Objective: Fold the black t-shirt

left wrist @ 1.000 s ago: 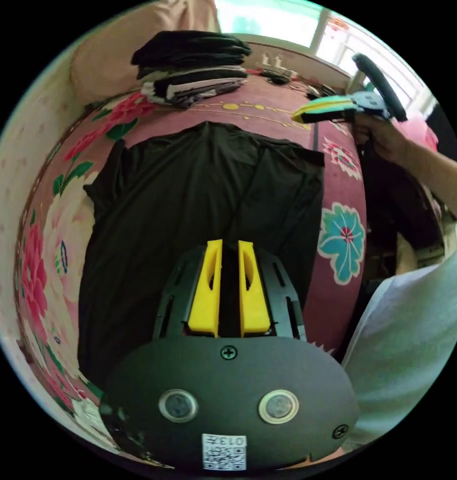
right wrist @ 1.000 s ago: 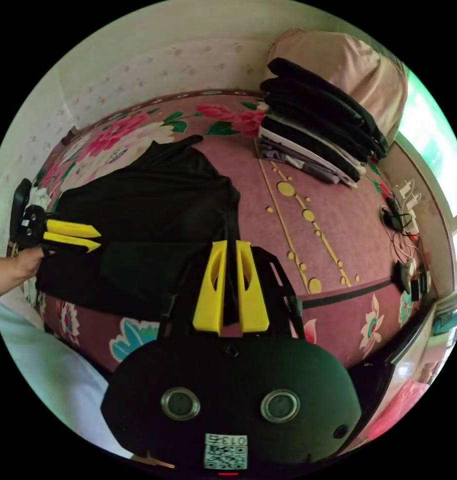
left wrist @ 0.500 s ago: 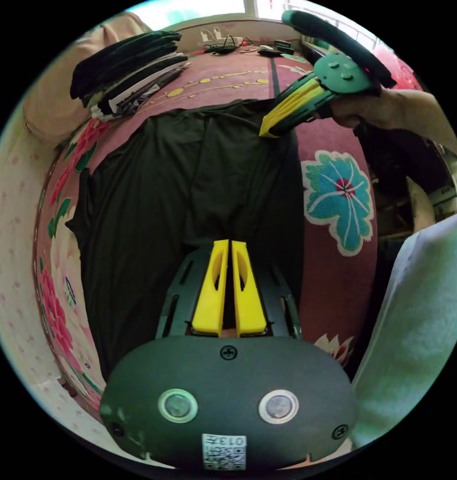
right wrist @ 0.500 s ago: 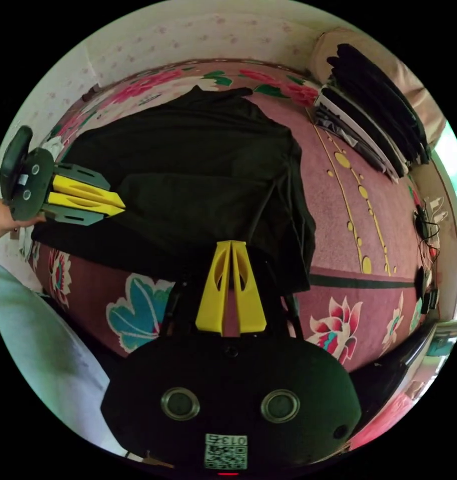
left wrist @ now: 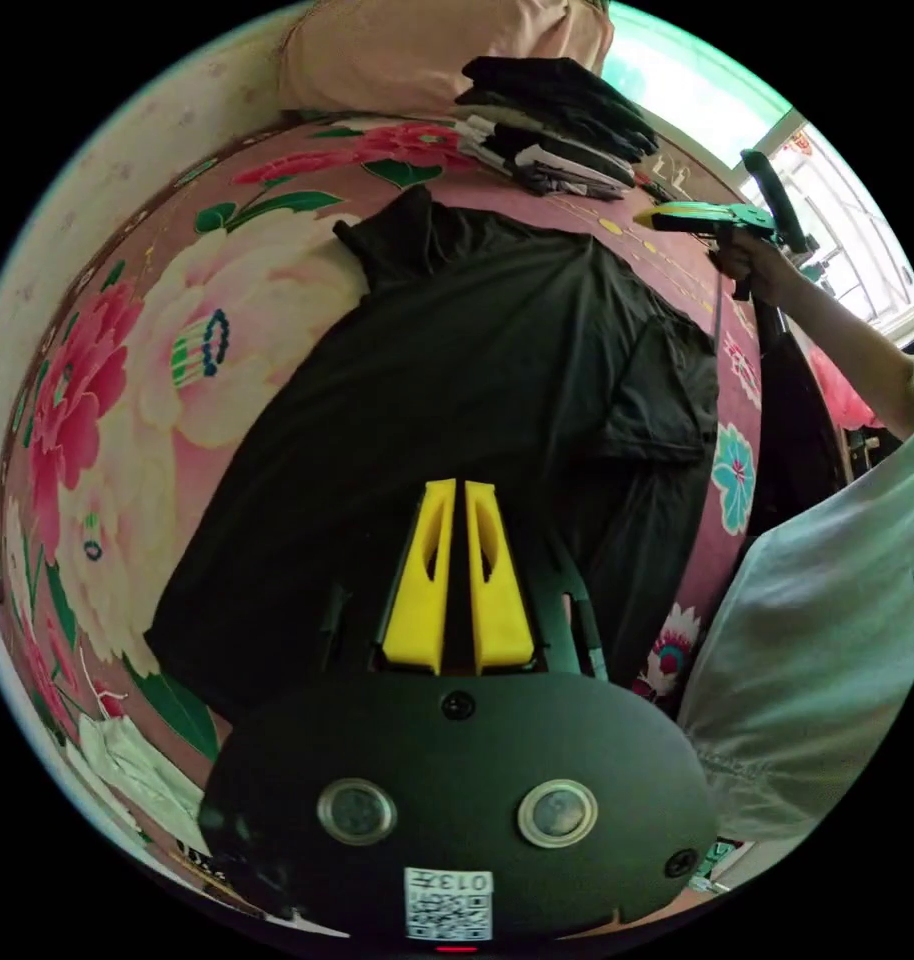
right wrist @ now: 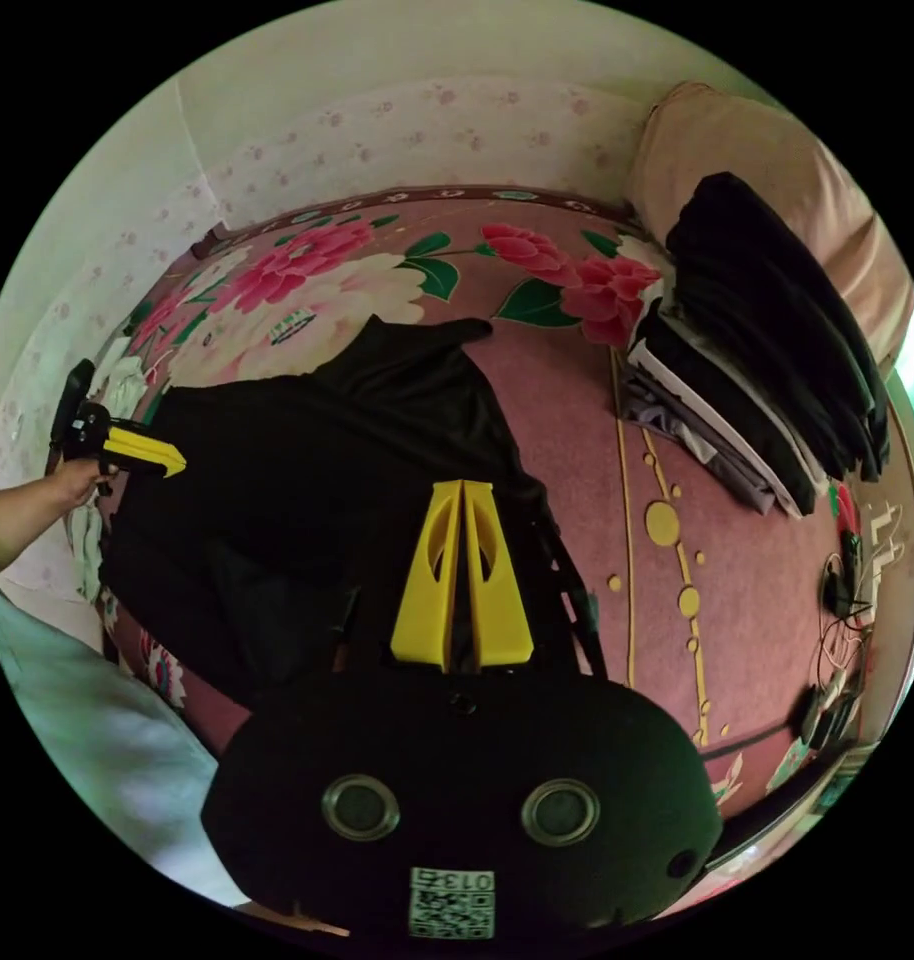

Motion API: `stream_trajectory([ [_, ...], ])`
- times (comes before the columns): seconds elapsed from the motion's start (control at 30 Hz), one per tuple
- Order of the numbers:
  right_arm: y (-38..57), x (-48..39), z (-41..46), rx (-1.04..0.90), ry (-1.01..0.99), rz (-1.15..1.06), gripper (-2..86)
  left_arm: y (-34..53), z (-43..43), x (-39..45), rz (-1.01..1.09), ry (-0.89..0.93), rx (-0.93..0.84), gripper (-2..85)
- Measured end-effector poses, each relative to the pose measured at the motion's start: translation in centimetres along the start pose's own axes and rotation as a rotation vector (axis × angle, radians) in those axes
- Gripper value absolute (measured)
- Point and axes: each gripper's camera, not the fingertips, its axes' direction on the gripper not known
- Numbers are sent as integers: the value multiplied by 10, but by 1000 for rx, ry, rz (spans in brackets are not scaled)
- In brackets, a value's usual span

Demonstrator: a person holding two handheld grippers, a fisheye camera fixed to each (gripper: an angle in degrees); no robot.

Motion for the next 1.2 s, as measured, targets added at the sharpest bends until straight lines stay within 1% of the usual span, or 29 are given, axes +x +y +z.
stream_trajectory([
  [0.07,5,-2,2,-13,56,33,8,5,2,-6,-32,75,70,45],
  [0.13,22,2,5,-57,93,84,15,4,12,2,-5,122,63,55],
  [0.2,46,11,7,-119,109,149,23,0,22,19,63,142,45,60],
  [0.27,83,23,3,-180,157,232,33,-7,32,49,198,172,14,63],
  [0.37,116,29,-4,-220,139,249,47,-11,39,85,359,162,-17,63],
  [0.47,126,22,0,-235,114,185,50,-11,43,101,396,182,-34,61],
  [0.6,122,10,19,-250,129,72,43,-7,41,105,392,151,-51,60],
  [0.7,120,8,33,-324,142,24,20,2,40,100,356,129,-77,59],
  [0.8,125,19,23,-332,148,73,11,13,40,92,309,93,-104,60],
  [0.83,132,28,17,-323,134,120,9,18,40,89,291,82,-108,61],
  [0.93,150,51,16,-319,8,231,6,28,46,82,249,38,-147,61],
  [1.0,154,53,18,-295,-14,237,6,33,46,77,205,49,-134,59],
  [1.07,154,55,14,-312,-39,255,6,36,43,69,136,58,-146,55],
  [1.13,156,56,7,-325,-9,270,6,40,37,63,98,26,-117,54],
  [1.2,161,55,-6,-311,71,283,7,43,31,59,79,-6,-99,53],
])
